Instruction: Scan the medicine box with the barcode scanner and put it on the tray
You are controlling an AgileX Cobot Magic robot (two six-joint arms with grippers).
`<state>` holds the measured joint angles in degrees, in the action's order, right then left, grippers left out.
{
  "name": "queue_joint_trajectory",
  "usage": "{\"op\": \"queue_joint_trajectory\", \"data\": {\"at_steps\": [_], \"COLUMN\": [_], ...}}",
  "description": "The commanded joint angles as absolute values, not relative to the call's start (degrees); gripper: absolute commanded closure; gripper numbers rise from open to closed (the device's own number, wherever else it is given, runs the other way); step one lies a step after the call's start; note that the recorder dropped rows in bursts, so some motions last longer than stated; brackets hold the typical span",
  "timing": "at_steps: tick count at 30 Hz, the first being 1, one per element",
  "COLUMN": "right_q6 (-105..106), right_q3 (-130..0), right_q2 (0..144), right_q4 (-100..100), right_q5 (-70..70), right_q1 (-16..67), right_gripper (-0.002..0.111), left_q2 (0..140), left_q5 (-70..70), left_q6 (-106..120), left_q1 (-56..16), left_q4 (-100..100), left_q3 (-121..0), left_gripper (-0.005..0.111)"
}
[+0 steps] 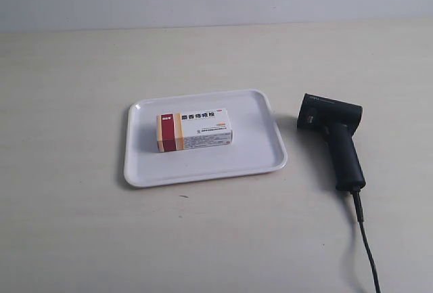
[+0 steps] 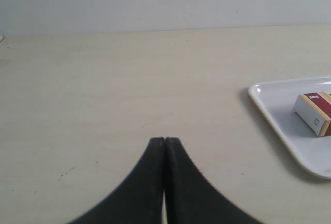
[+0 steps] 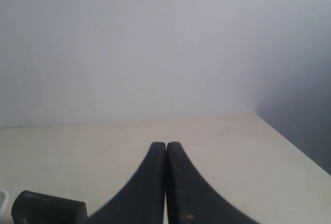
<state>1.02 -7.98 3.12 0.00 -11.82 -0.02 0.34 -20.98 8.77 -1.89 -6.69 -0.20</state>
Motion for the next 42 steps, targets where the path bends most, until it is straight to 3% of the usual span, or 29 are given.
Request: {"op": "queue_joint_trajectory", "data": {"at_steps": [1,17,42], "right_q6": [0.8,-0.6,-0.7], "right_q3": [-2.6,0.0,0.0], "right_q2": [0.0,0.0,0.0], "right_q4": [0.0,1.1,7.5], "right_q5": [-8.5,-19.4,-21.1], "right_q1": [-0.4,-0.4,-0.4], "right_gripper": [0.108,0.108,0.108], "left_q2": [0.0,0.0,0.0], "left_q5": [-20.6,-20.6,-20.6], "left_q6": [8.3,8.3,8.3], "left_q1": [-2.2,-2.2,-2.2], "left_q4": [-6.5,-6.5,-6.5], "left_q3": [0.0,0.0,0.0], "left_gripper": [0.107,0.107,0.107]}}
